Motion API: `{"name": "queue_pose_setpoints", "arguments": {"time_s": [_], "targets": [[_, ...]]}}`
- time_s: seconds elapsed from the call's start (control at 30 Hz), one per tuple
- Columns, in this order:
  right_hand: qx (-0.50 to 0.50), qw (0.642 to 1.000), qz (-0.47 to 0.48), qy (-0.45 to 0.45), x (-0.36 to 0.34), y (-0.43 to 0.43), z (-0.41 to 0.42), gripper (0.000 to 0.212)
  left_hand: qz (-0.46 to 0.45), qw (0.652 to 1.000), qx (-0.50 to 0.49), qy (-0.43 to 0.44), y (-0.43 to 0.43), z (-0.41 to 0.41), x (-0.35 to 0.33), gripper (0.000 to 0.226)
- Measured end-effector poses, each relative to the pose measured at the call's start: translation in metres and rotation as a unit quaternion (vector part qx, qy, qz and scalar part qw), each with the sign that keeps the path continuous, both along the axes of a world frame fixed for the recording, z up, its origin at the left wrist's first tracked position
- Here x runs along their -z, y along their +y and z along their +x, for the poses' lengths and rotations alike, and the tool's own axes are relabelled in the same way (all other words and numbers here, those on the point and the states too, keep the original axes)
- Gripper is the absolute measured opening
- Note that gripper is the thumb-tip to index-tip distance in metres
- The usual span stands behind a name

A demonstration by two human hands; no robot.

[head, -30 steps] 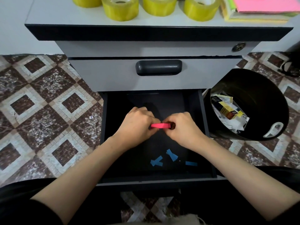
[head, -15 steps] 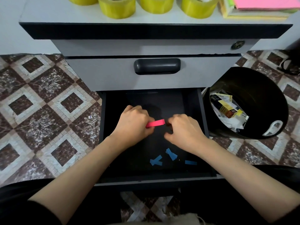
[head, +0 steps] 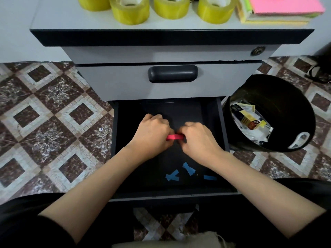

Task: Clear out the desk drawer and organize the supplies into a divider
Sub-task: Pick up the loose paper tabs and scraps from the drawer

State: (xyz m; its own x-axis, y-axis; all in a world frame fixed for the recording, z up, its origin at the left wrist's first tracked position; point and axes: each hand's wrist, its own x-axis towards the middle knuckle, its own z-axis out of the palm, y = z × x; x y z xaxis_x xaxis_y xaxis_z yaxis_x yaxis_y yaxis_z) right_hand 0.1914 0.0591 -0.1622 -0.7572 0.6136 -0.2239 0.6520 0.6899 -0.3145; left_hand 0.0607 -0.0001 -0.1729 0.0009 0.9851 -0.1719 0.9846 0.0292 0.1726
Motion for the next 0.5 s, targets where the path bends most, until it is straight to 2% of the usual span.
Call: {"name": "queue_pose_setpoints", "arguments": {"time_s": [0.13,0.3,0.5], "targets": [[-0.008,1.0,0.016,0.008,-0.006,0.002,-0.004,0.019,-0.015,1.0,0.003,0.012,0.001,-0.002,-0.015,0.025],[0.004,0.998,-0.006,0.065,-0.036,-0.002,0.004,0.024,-0.027,1.0,-0.006,-0.007,-0.003,-0.001,-0.057,0.025],[-0.002,0.996,0.008,0.088,-0.074,-0.015,0.017,0.024,-0.031,0.997,0.018,0.069,-0.013,0.014,-0.096,0.032]]}}
